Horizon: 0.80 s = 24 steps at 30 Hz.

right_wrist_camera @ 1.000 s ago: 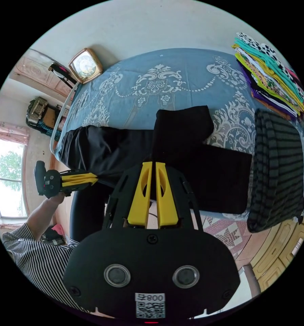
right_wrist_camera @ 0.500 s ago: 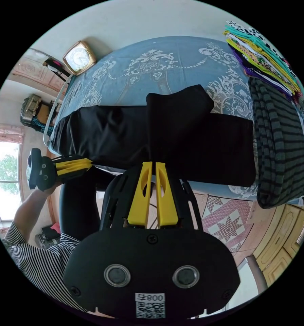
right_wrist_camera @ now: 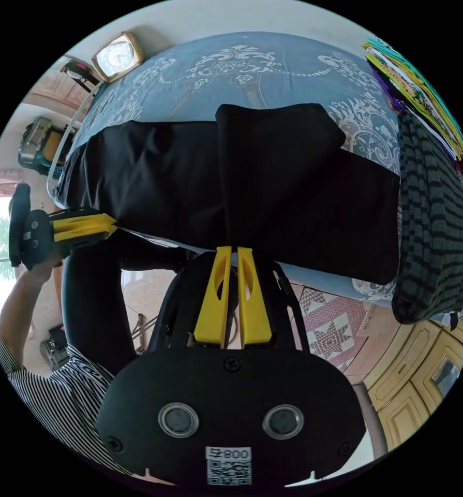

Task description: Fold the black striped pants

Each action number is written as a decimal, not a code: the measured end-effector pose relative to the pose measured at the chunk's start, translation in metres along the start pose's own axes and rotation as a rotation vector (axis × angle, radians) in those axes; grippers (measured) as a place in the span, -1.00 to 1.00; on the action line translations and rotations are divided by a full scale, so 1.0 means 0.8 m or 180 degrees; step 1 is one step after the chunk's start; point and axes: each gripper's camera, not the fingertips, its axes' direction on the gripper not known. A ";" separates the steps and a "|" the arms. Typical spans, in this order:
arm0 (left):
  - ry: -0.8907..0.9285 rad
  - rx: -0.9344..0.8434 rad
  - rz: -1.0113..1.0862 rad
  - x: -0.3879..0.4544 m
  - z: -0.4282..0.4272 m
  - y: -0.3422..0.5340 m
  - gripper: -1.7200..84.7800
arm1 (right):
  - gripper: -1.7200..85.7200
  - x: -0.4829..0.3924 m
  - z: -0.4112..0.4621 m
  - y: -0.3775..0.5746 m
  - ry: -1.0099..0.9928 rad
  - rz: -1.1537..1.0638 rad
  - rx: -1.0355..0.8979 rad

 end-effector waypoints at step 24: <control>0.0988 0.0574 -0.0562 -0.163 0.031 -0.026 -0.95 | -0.90 0.012 0.074 0.040 -0.0410 -0.0095 0.0423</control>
